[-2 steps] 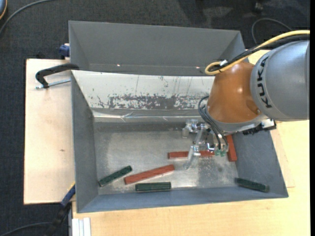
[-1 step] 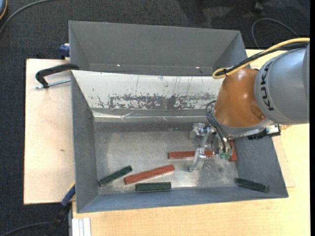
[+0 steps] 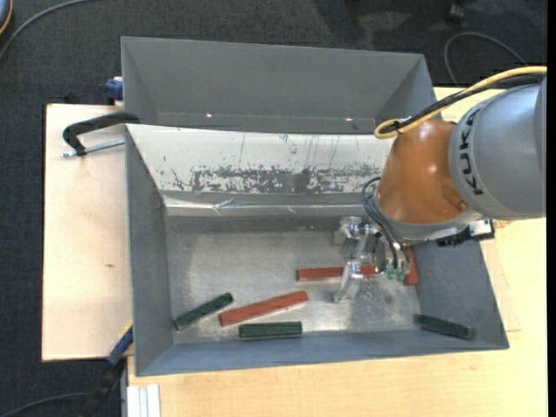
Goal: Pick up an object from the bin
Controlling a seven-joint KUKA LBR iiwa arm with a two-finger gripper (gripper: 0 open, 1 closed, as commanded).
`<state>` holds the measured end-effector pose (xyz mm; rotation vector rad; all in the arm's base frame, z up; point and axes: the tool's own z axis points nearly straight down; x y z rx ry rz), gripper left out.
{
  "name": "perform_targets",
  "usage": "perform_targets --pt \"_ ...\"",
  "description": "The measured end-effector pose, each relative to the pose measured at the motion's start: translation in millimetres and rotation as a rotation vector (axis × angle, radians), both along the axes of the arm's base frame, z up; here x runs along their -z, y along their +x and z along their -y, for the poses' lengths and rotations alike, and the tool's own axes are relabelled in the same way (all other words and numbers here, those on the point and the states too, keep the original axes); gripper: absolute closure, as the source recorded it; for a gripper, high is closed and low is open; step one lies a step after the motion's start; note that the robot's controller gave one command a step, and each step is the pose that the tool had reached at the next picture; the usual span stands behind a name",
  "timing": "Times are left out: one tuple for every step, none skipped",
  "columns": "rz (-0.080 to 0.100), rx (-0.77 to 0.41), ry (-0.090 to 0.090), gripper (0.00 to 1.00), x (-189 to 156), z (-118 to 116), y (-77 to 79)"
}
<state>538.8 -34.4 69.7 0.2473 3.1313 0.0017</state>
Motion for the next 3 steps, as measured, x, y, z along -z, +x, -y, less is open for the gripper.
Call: perform_targets --pt "0.0 0.0 0.0 1.0 0 0 0.0" --pt "0.009 -0.001 0.0 1.0 -43 -1 2.5" --pt "0.013 -0.001 -0.001 1.0 -119 -1 5.5"
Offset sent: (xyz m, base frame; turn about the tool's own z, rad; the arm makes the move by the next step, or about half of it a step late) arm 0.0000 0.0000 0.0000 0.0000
